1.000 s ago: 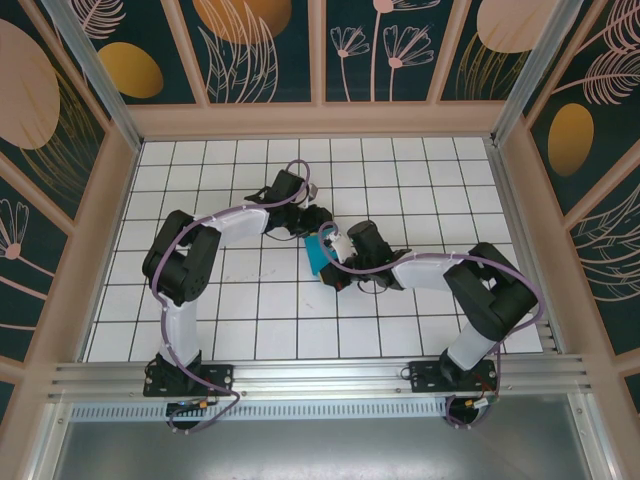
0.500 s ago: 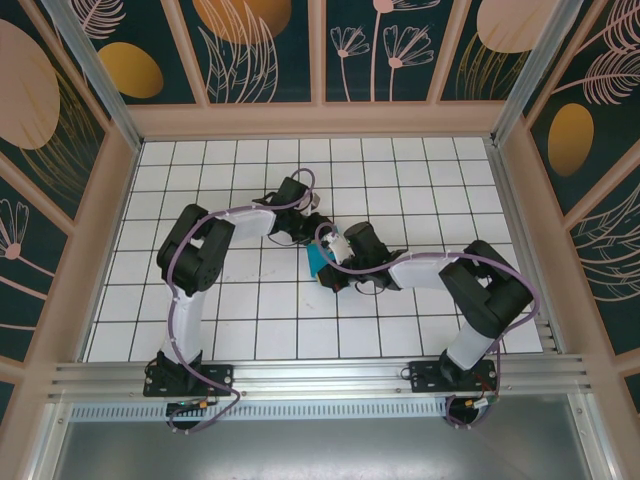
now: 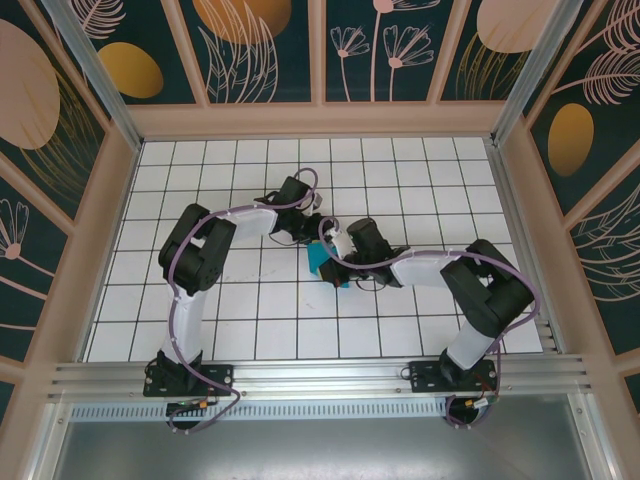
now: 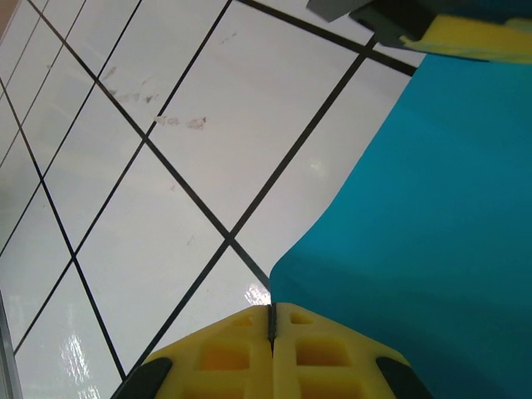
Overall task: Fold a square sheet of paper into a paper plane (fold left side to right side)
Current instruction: Third fold the triangle at the center of the table.
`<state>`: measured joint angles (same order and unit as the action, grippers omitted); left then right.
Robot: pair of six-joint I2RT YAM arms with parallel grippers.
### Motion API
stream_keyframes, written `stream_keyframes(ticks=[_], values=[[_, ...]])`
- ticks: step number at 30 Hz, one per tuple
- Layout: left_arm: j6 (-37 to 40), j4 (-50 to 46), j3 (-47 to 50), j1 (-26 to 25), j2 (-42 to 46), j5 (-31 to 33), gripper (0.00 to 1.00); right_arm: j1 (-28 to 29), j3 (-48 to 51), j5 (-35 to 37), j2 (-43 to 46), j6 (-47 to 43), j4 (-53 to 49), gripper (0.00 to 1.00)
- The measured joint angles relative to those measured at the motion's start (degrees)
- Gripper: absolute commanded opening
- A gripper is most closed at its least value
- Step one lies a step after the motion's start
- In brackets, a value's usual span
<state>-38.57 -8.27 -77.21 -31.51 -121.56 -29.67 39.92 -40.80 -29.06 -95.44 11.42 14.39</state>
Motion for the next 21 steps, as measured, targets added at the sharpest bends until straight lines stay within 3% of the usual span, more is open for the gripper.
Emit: stream_keyframes(ticks=[21], values=[[1.53,-1.46,-0.98,-0.44,-0.31,1.27,0.34,-4.17,1.49,-0.55,-0.02,1.38,1.73,0.00]])
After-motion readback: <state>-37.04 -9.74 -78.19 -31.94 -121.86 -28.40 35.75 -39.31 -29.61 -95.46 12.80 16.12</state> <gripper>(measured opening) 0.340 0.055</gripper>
